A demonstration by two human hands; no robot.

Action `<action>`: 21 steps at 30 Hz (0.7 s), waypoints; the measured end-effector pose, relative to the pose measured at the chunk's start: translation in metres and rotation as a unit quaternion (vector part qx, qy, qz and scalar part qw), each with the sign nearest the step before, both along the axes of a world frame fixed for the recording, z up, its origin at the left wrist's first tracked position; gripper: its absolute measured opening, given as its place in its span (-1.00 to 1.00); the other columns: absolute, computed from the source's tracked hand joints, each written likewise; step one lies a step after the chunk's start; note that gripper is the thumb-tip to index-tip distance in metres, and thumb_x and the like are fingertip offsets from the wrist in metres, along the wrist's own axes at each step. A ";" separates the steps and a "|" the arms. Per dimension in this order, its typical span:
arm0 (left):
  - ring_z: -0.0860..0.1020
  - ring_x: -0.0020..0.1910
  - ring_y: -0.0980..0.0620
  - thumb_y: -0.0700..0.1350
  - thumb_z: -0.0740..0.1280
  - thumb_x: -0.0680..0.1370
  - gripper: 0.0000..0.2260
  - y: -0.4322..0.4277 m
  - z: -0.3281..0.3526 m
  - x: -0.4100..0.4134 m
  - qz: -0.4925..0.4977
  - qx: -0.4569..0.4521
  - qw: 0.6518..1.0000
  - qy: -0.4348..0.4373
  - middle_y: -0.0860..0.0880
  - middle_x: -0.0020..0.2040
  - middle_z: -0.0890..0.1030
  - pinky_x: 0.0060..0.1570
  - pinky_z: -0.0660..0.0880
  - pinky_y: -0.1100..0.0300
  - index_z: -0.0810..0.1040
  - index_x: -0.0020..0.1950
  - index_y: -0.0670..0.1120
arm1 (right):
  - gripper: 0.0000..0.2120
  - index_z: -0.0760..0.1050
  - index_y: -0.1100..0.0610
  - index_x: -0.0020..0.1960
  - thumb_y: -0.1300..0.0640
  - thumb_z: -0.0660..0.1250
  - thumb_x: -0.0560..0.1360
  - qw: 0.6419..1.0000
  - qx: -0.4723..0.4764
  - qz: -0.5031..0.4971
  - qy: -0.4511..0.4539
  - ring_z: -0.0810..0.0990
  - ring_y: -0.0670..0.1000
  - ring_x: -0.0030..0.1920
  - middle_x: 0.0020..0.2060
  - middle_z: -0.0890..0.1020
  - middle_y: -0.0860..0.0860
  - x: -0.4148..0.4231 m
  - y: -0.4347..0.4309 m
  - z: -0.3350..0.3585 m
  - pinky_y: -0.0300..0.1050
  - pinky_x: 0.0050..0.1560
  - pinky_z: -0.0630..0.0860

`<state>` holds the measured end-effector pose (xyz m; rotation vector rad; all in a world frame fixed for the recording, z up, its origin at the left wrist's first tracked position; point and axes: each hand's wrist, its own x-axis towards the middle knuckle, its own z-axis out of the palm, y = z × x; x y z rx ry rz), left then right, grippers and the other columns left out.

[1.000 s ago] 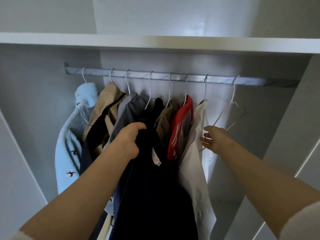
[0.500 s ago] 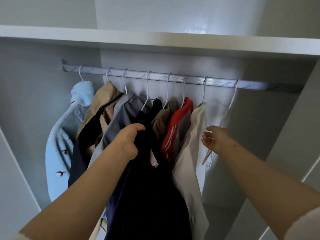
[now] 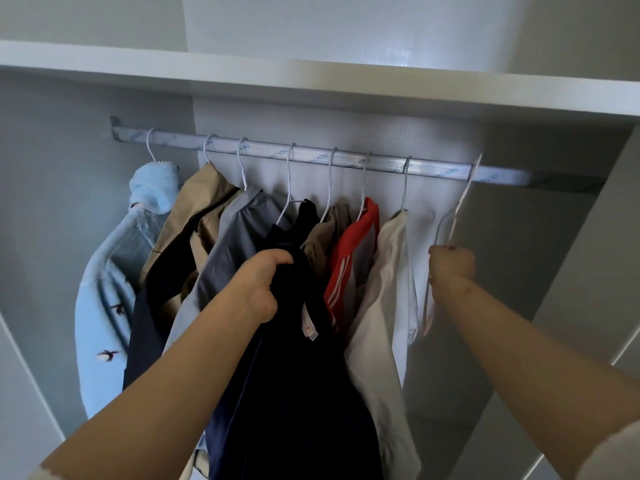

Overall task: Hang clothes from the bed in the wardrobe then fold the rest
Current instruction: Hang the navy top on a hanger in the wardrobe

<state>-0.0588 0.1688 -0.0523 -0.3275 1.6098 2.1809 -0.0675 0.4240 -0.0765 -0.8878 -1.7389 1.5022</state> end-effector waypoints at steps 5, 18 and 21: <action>0.51 -0.32 -0.09 -0.25 0.24 0.50 -0.88 -0.005 0.000 0.006 -0.002 0.005 1.000 0.001 -0.16 -0.27 0.54 -0.39 0.41 0.10 0.50 -0.22 -0.23 | -0.94 0.42 0.19 -0.07 0.22 0.20 0.48 0.999 0.037 0.000 0.008 0.40 0.07 -0.35 -0.29 0.43 0.08 0.014 -0.011 -0.002 -0.13 -0.35 0.35; 0.51 -0.23 -0.13 -0.22 0.25 0.51 -0.88 -0.088 -0.023 0.053 -0.063 0.015 0.998 -0.009 -0.17 -0.19 0.54 -0.30 0.45 0.05 0.52 -0.04 -0.24 | -0.88 0.44 0.21 -0.21 0.22 0.20 0.48 0.991 0.107 -0.065 -0.042 0.39 0.08 -0.39 -0.40 0.42 0.07 0.125 -0.108 -0.034 -0.18 -0.44 0.35; 0.51 -0.24 -0.11 -0.18 0.26 0.53 -0.86 -0.123 -0.032 0.068 -0.057 0.032 0.998 -0.011 -0.16 -0.18 0.53 -0.34 0.43 0.06 0.51 0.04 -0.20 | -0.83 0.41 0.16 -0.30 0.23 0.24 0.48 0.989 0.124 -0.067 -0.047 0.35 -0.01 -0.45 -0.46 0.41 0.02 0.156 -0.145 -0.050 -0.25 -0.55 0.28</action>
